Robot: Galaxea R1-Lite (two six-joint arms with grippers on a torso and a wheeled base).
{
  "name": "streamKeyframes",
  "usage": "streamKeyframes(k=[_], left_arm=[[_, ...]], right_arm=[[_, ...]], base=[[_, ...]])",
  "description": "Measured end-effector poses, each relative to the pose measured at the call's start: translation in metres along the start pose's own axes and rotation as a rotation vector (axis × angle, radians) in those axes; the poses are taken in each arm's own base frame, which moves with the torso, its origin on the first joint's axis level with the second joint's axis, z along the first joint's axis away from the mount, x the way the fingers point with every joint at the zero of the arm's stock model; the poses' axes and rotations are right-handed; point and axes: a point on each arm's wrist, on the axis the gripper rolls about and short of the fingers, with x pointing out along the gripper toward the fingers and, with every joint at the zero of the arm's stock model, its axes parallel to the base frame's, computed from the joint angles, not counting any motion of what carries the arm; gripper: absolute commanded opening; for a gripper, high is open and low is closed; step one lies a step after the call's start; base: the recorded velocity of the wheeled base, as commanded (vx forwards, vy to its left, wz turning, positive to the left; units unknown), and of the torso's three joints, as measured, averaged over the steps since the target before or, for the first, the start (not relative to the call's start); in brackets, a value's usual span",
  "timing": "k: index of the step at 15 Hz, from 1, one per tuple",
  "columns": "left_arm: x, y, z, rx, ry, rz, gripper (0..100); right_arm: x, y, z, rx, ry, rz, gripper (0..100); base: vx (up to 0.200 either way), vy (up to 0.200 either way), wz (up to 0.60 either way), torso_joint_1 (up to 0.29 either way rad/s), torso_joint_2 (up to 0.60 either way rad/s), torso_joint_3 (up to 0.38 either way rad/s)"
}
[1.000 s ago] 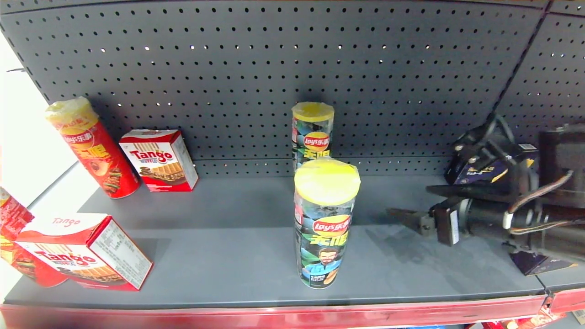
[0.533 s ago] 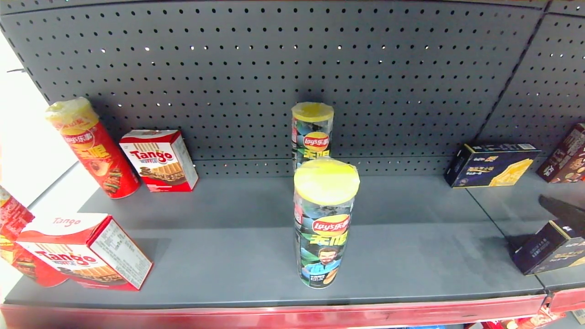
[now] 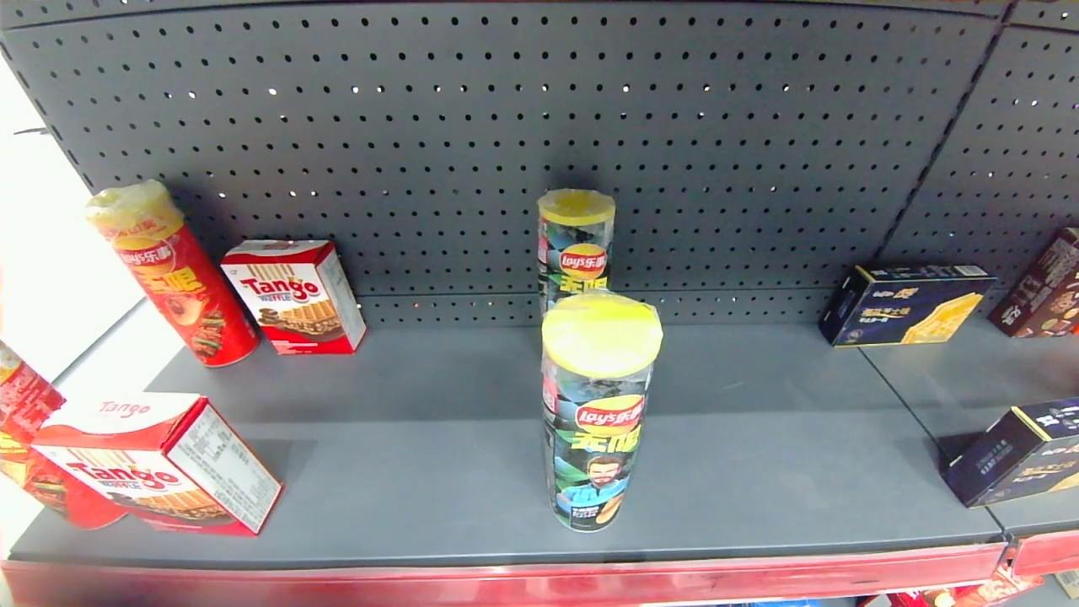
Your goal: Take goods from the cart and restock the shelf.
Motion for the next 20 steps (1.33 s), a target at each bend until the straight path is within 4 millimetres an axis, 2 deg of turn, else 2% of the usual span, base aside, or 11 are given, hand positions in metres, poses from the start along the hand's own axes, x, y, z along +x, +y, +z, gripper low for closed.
streamKeyframes(k=[2,5,12,20], left_arm=[[0.000,0.000,0.000,0.000,0.000,0.000,100],[0.000,0.000,0.000,0.000,0.000,0.001,100],[0.000,0.000,0.000,-0.006,0.000,0.006,100],[0.000,0.000,0.000,-0.006,-0.001,0.005,100]], right_arm=[[-0.004,0.002,-0.015,0.006,0.035,0.090,100],[-0.006,0.002,-0.015,0.017,-0.013,0.098,100],[-0.012,0.002,-0.018,0.026,-0.091,-0.002,100],[-0.013,0.002,-0.019,0.026,-0.106,-0.005,100]], base=[[0.000,0.000,0.00,0.000,0.00,0.000],[0.000,0.000,0.00,0.000,0.00,0.000],[0.000,0.000,0.00,0.000,0.00,0.000],[0.000,0.000,0.00,0.000,0.00,0.000]])
